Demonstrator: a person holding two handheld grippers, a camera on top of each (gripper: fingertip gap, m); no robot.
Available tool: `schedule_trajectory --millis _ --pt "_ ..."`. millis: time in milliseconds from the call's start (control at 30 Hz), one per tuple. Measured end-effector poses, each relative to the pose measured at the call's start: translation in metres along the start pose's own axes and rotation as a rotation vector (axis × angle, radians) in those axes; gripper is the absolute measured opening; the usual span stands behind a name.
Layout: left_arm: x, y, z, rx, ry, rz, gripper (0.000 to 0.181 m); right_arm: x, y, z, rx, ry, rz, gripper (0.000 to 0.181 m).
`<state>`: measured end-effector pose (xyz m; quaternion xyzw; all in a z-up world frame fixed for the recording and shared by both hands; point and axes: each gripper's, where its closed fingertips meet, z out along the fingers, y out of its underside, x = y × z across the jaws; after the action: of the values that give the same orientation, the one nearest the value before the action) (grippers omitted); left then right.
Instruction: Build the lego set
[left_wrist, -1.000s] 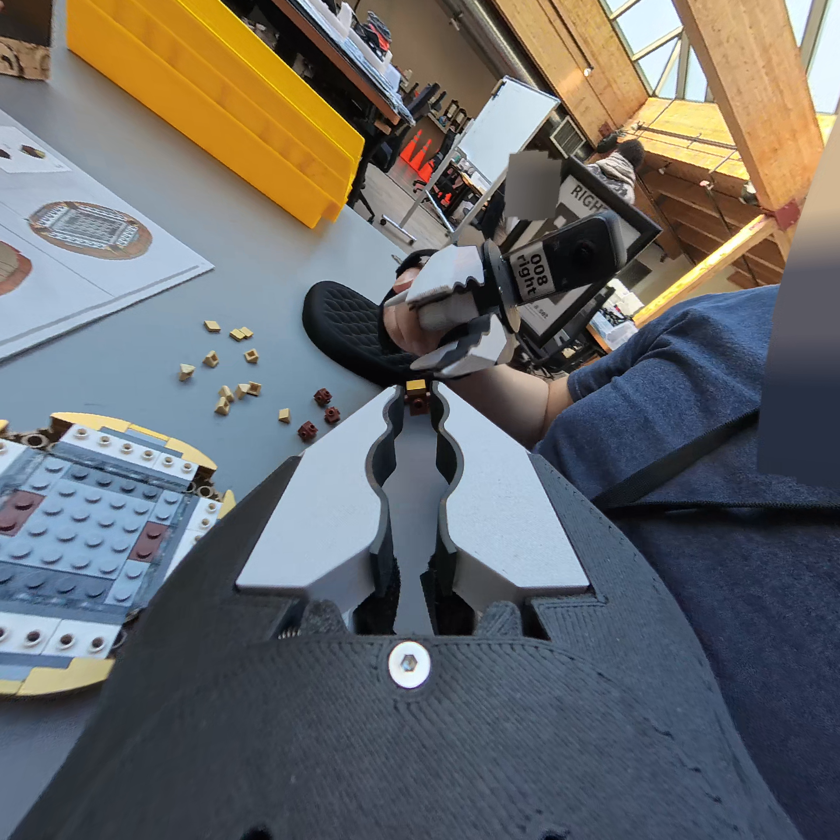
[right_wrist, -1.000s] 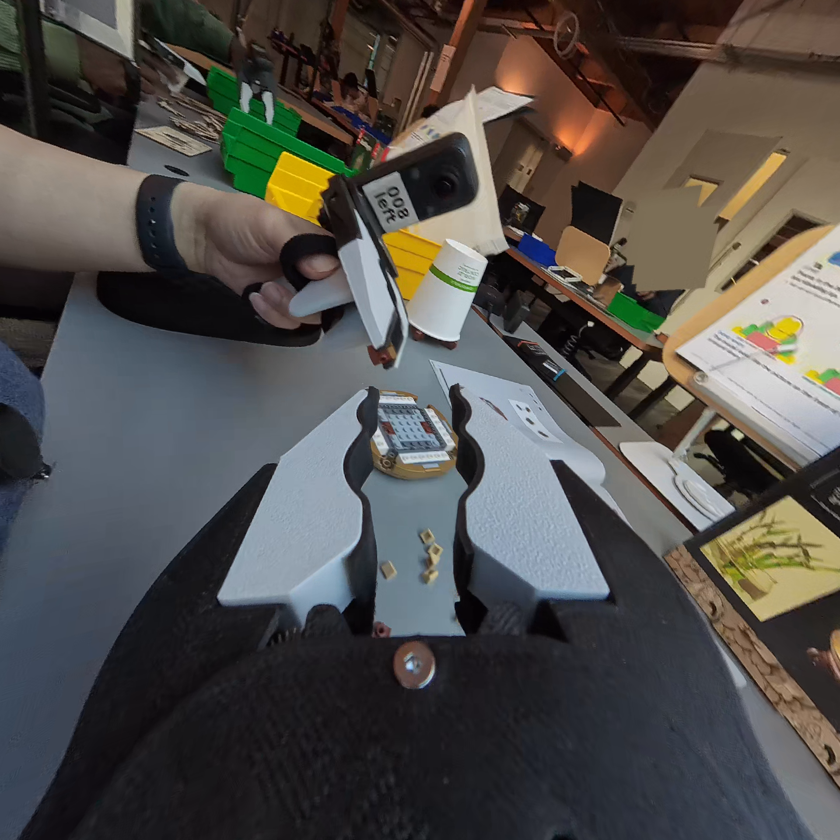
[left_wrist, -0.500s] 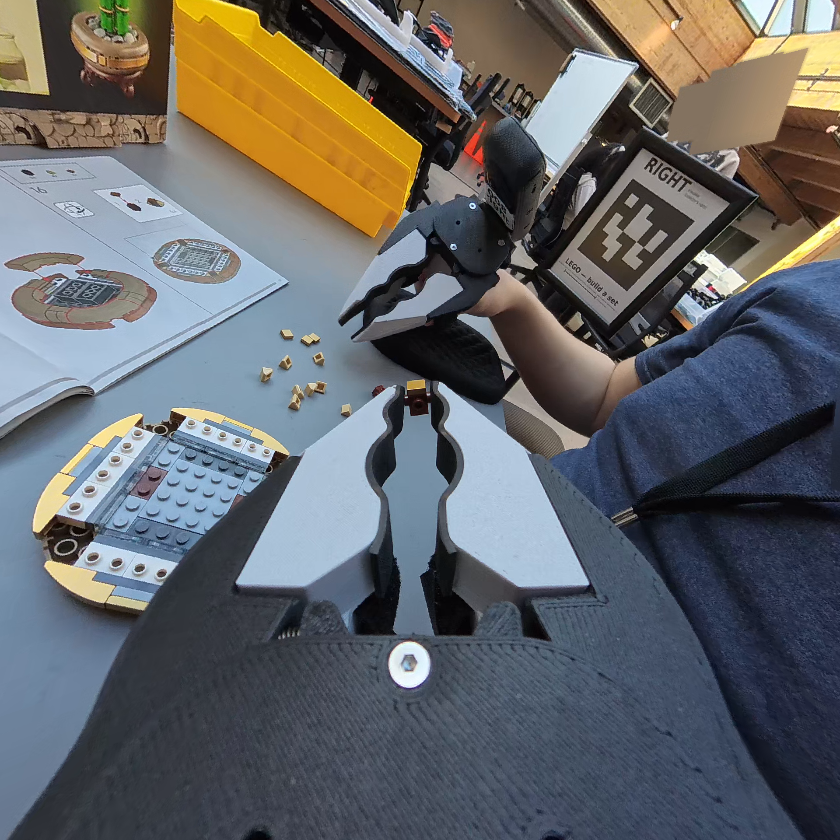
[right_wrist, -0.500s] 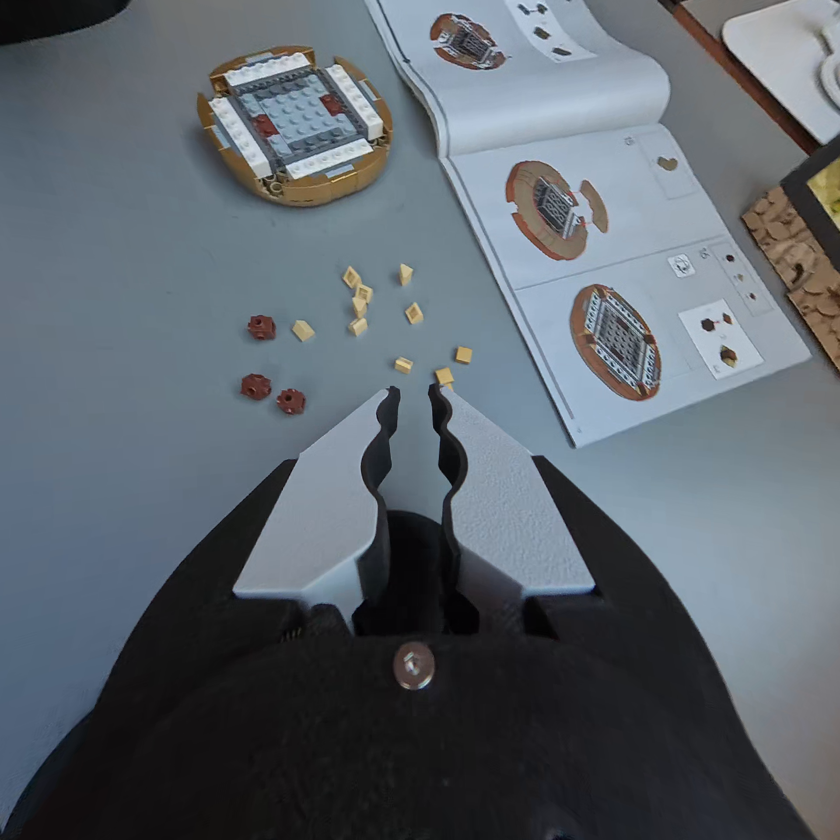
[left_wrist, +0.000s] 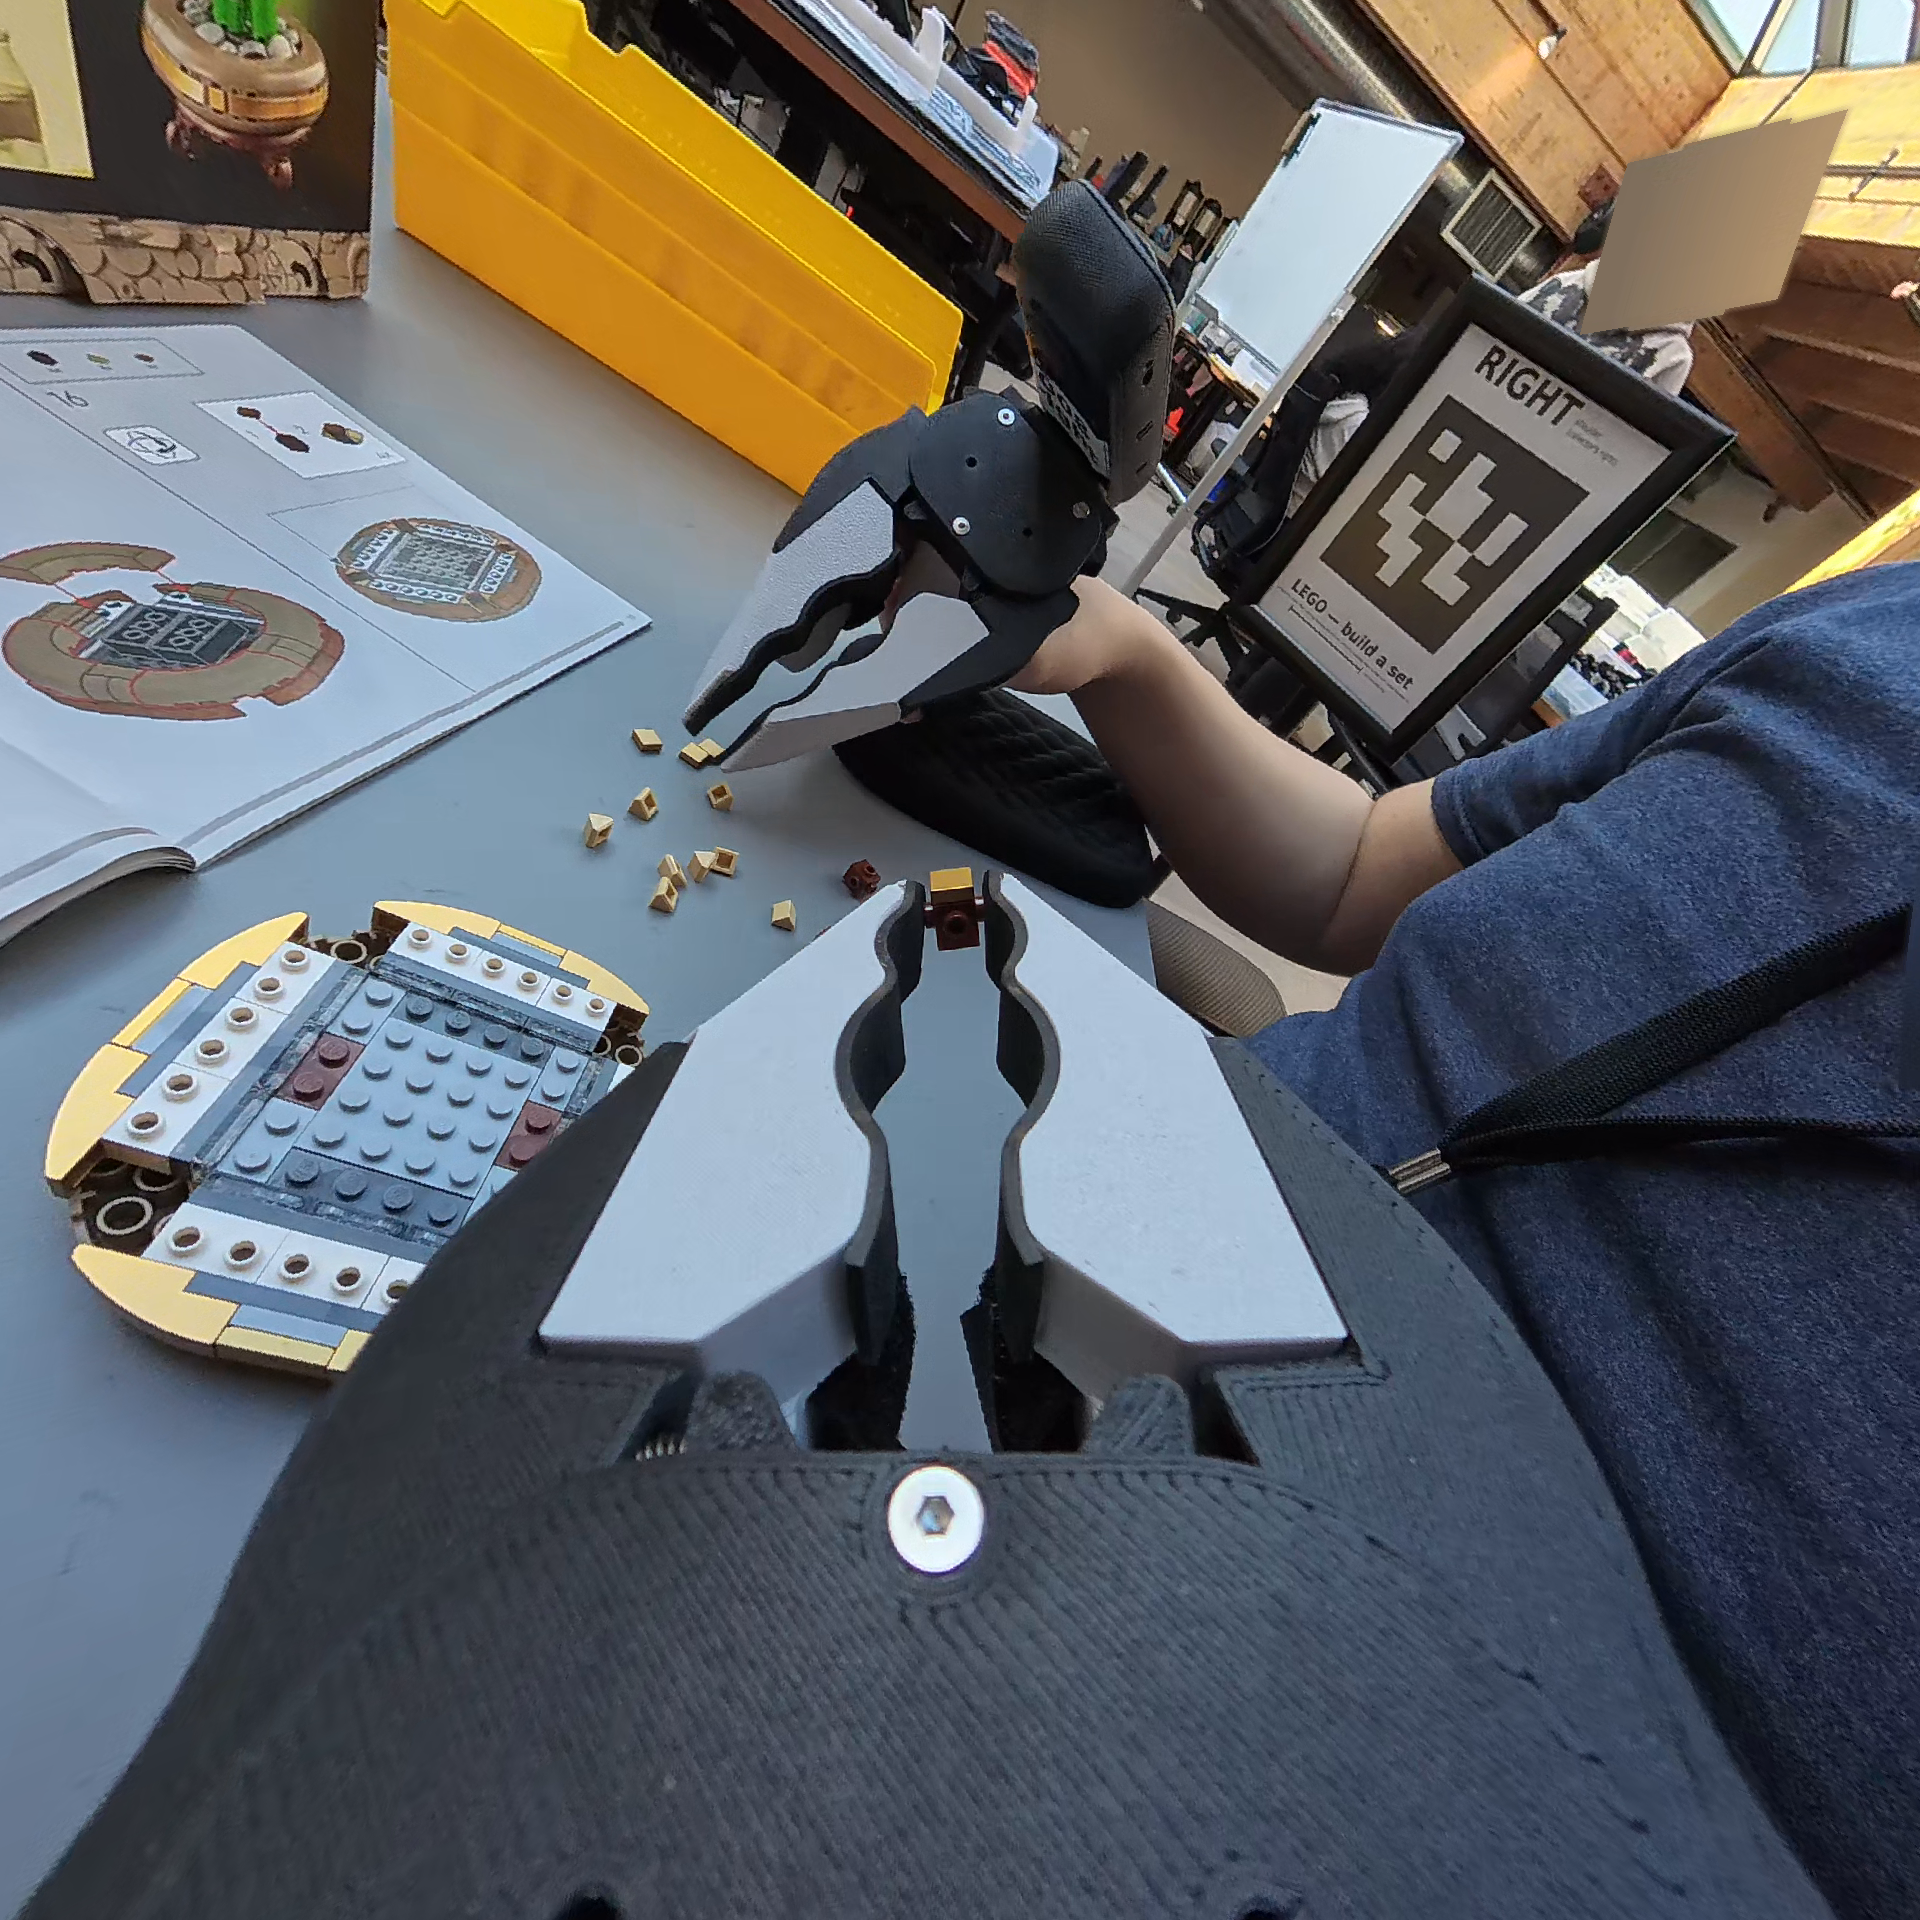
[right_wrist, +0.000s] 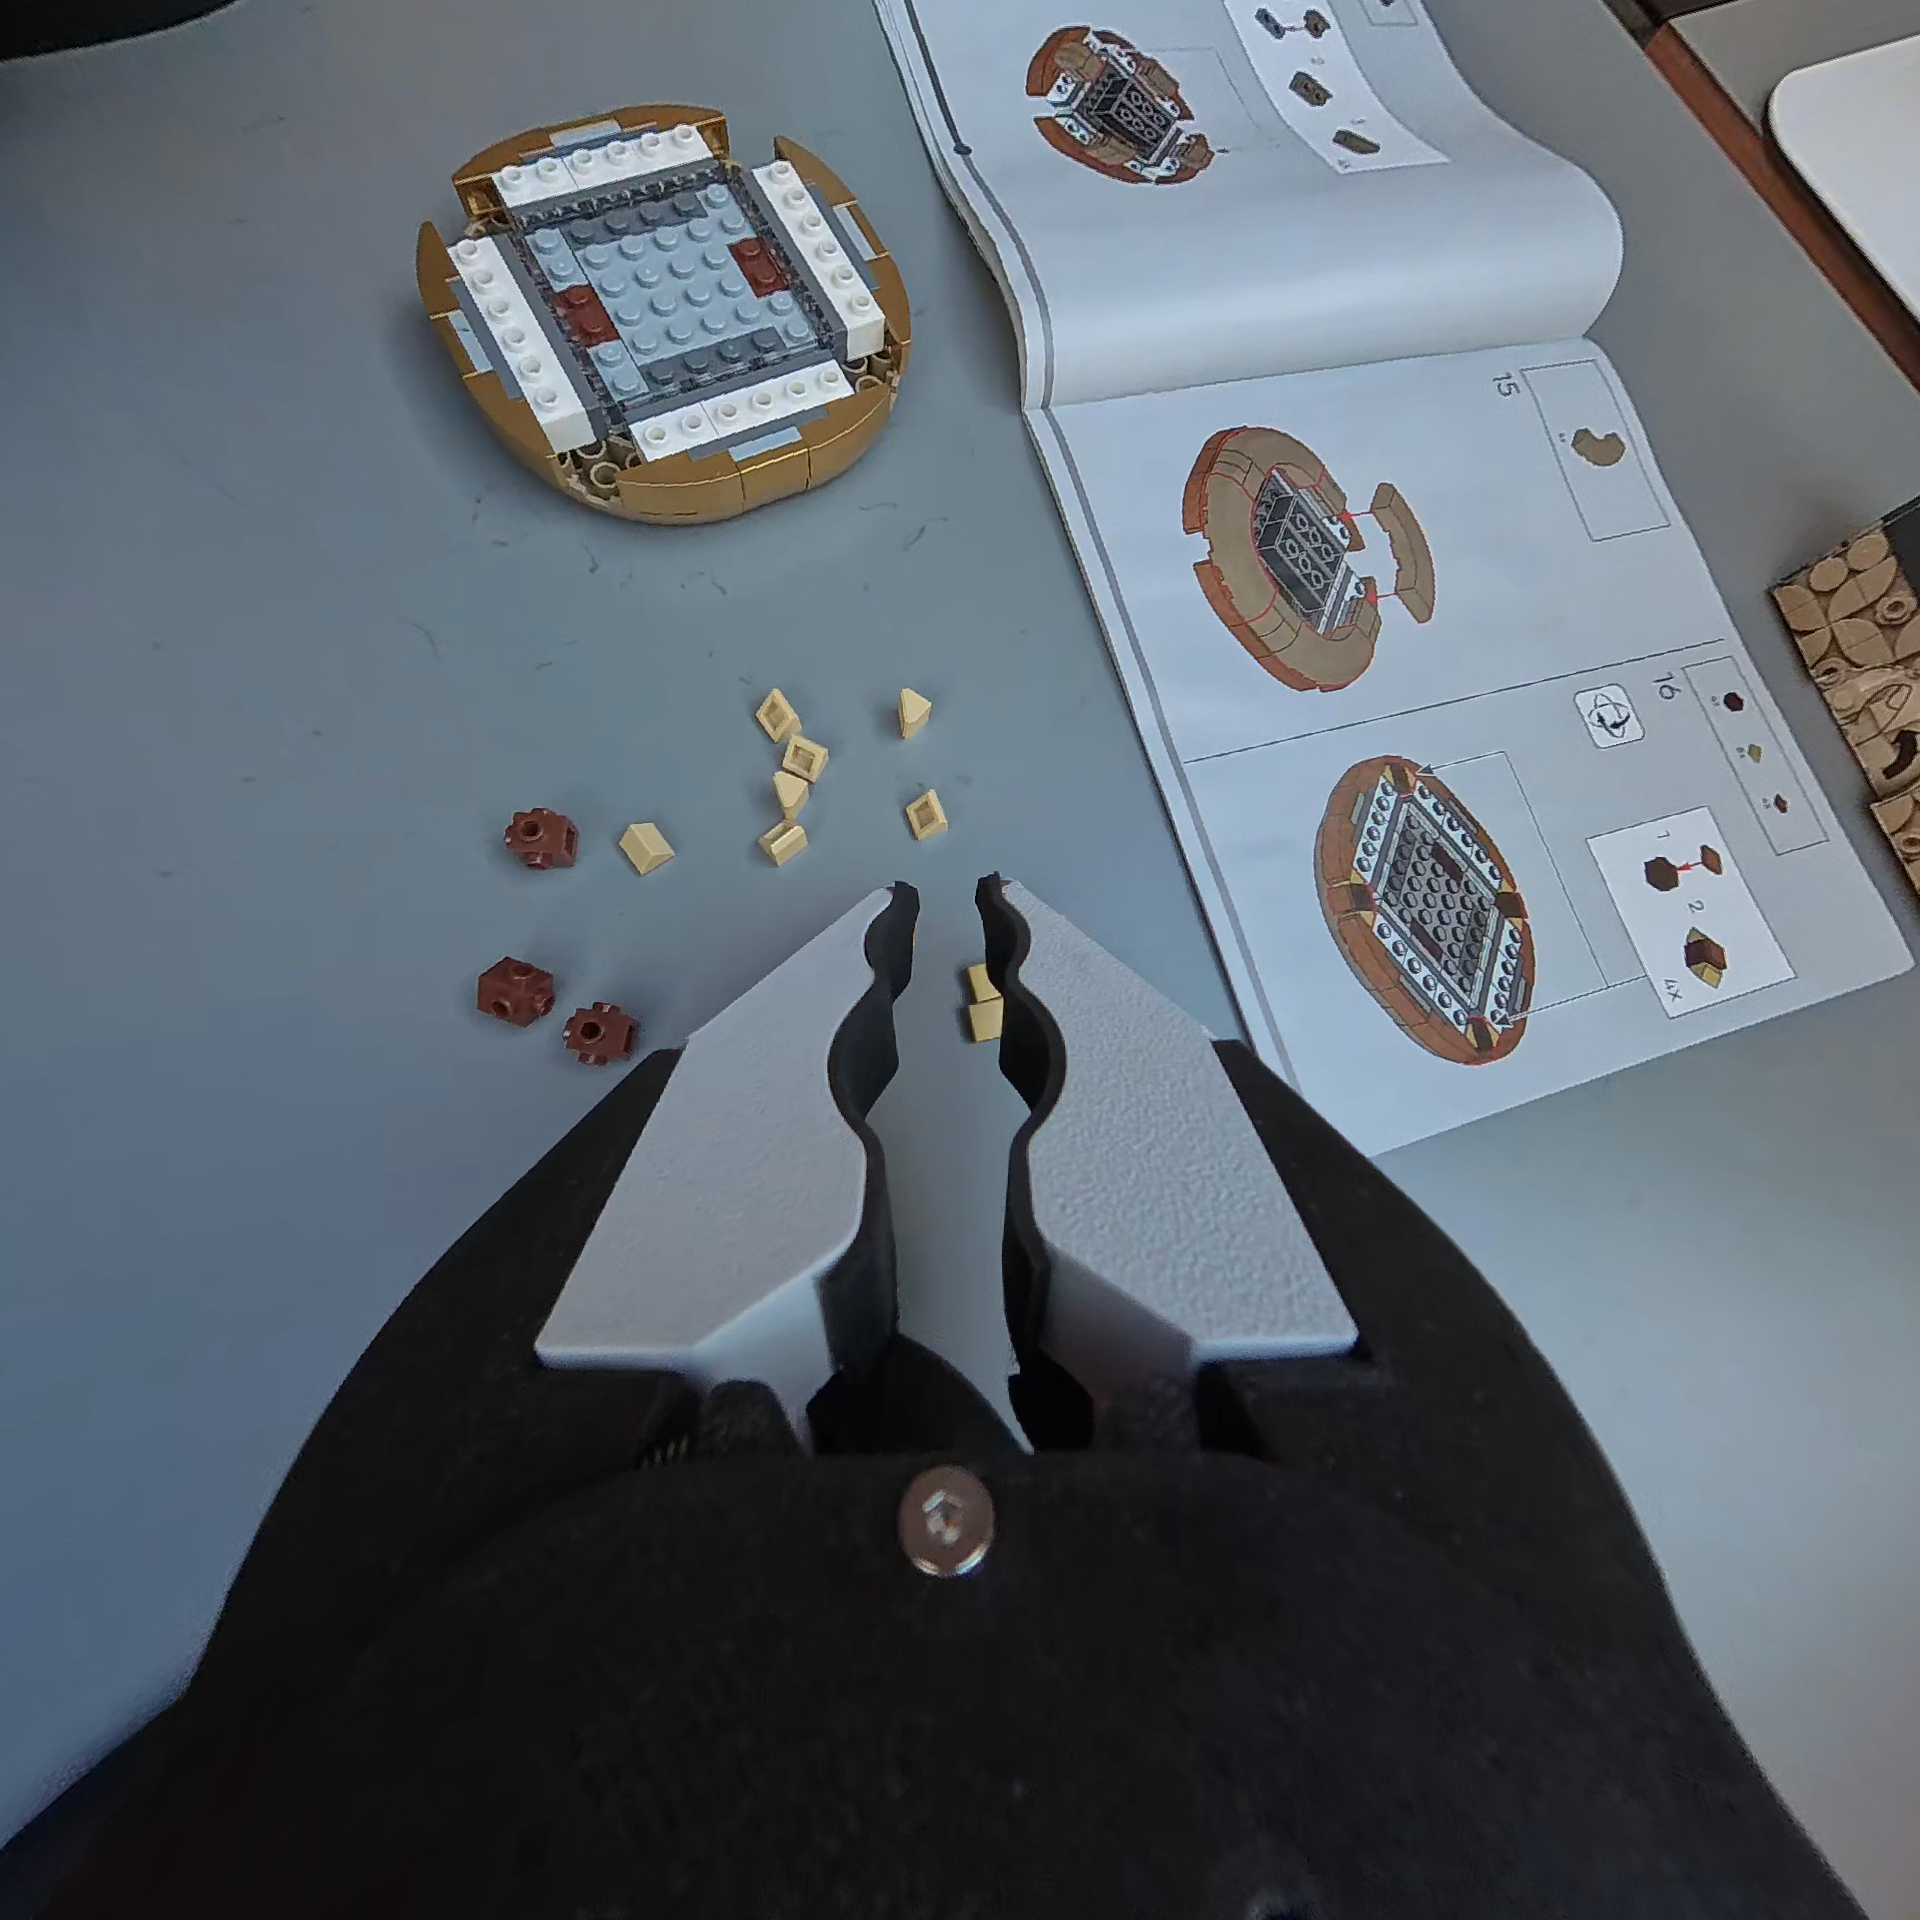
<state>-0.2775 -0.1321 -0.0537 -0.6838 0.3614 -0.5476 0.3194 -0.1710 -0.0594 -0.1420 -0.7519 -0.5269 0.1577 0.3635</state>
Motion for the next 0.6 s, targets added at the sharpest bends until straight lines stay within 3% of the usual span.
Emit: schedule_trajectory --millis 600 --pt "-0.001 0.006 0.007 0.0 0.03 -0.018 0.01 -0.006 -0.006 0.024 -0.018 -0.084 -0.039 0.012"
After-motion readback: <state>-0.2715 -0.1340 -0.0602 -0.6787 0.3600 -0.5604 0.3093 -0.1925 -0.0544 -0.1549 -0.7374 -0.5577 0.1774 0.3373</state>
